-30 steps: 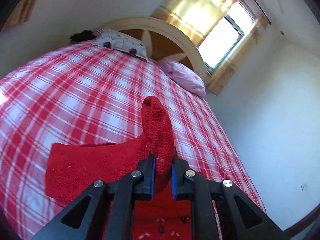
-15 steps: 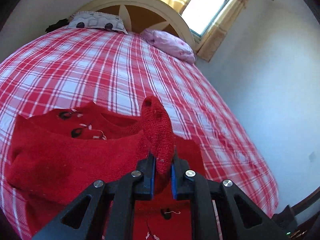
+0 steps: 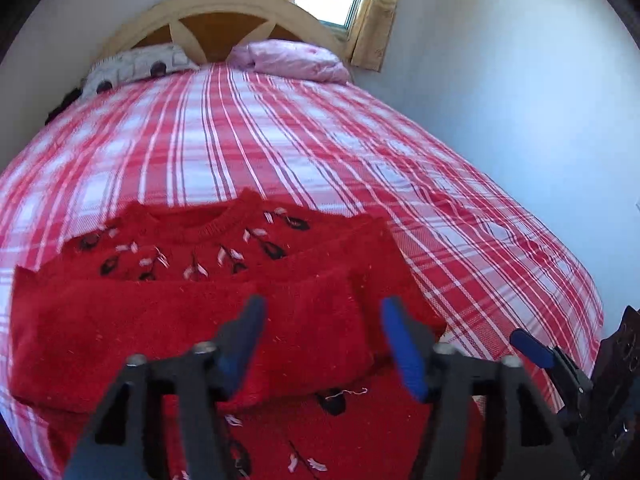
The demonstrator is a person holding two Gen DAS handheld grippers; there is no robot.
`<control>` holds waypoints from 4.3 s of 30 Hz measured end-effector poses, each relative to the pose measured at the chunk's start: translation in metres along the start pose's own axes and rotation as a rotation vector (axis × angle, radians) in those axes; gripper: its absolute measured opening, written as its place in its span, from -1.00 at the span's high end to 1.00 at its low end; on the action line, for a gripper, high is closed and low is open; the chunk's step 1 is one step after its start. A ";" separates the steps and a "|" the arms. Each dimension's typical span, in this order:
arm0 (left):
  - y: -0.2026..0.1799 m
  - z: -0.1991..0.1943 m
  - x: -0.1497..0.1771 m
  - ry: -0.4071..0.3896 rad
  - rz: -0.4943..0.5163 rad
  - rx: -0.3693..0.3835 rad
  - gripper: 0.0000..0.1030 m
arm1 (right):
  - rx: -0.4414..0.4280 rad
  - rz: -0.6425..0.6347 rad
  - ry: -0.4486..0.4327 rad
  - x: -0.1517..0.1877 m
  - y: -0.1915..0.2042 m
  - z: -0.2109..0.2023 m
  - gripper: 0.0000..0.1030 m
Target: Fold small clothes
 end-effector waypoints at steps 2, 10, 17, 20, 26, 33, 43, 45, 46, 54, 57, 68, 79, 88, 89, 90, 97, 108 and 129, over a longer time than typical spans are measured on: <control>0.006 -0.012 -0.004 -0.035 0.020 -0.016 -0.36 | 0.004 -0.013 -0.001 0.000 0.002 -0.001 -0.76; 0.121 -0.055 0.039 -0.020 0.028 -0.417 -0.36 | -0.114 -0.075 0.107 -0.004 0.044 0.007 -0.40; 0.202 -0.069 0.112 0.055 -0.183 -0.494 -0.36 | -0.175 -0.004 0.313 -0.003 0.073 0.054 -0.24; 0.206 -0.067 0.131 0.065 -0.211 -0.474 -0.36 | -0.152 0.047 0.376 -0.002 0.074 0.078 -0.18; 0.210 -0.074 0.138 0.036 -0.277 -0.420 -0.36 | -0.081 0.089 0.520 0.022 0.075 0.119 0.36; 0.221 -0.083 0.147 0.012 -0.333 -0.404 -0.36 | -0.044 0.001 0.430 0.000 0.082 0.108 0.81; 0.217 -0.086 0.146 0.013 -0.343 -0.394 -0.36 | 0.082 -0.045 0.354 -0.023 0.046 0.105 0.81; 0.213 -0.089 0.137 -0.006 -0.326 -0.388 -0.36 | 0.119 -0.058 0.355 -0.018 0.034 0.112 0.81; 0.212 -0.091 0.133 -0.013 -0.315 -0.395 -0.36 | 0.122 -0.035 0.368 -0.014 0.027 0.117 0.81; 0.230 -0.062 0.104 0.066 -0.191 -0.483 -0.36 | 0.155 -0.025 0.361 -0.015 0.011 0.115 0.24; 0.242 -0.047 0.117 0.157 -0.183 -0.520 -0.36 | 0.174 -0.004 0.299 -0.029 0.009 0.102 -0.04; 0.245 -0.043 0.139 0.161 -0.266 -0.470 -0.36 | 0.140 -0.217 0.390 0.010 0.052 0.121 0.14; 0.239 -0.053 0.149 0.152 -0.275 -0.482 -0.49 | 0.140 -0.216 0.346 0.009 0.042 0.108 0.21; 0.239 -0.054 0.152 0.151 -0.287 -0.475 -0.50 | 0.136 -0.218 0.314 0.016 0.038 0.101 0.19; 0.238 -0.055 0.152 0.152 -0.286 -0.475 -0.50 | 0.127 -0.208 0.308 0.014 0.040 0.098 0.19; 0.237 -0.057 0.153 0.150 -0.286 -0.476 -0.50 | 0.124 -0.208 0.307 0.015 0.041 0.096 0.19; 0.237 -0.070 0.150 0.108 -0.297 -0.491 -0.50 | 0.115 -0.214 0.303 0.020 0.036 0.098 0.19; 0.244 -0.073 0.085 0.020 -0.197 -0.539 -0.50 | 0.086 -0.183 0.252 -0.031 0.061 0.101 0.08; 0.255 -0.073 0.127 0.039 -0.322 -0.507 -0.68 | 0.275 -0.137 0.301 -0.026 0.009 0.130 0.11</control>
Point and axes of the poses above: each gripper's, at about its wrist camera, not at the fingertips, and z roughly the way its jaws point, y to its left, x to its underside, the point moved 10 cm from there along z, roughly the way its jaws point, and after that the axes turned 12 degrees about z, right-handed, at the moved point
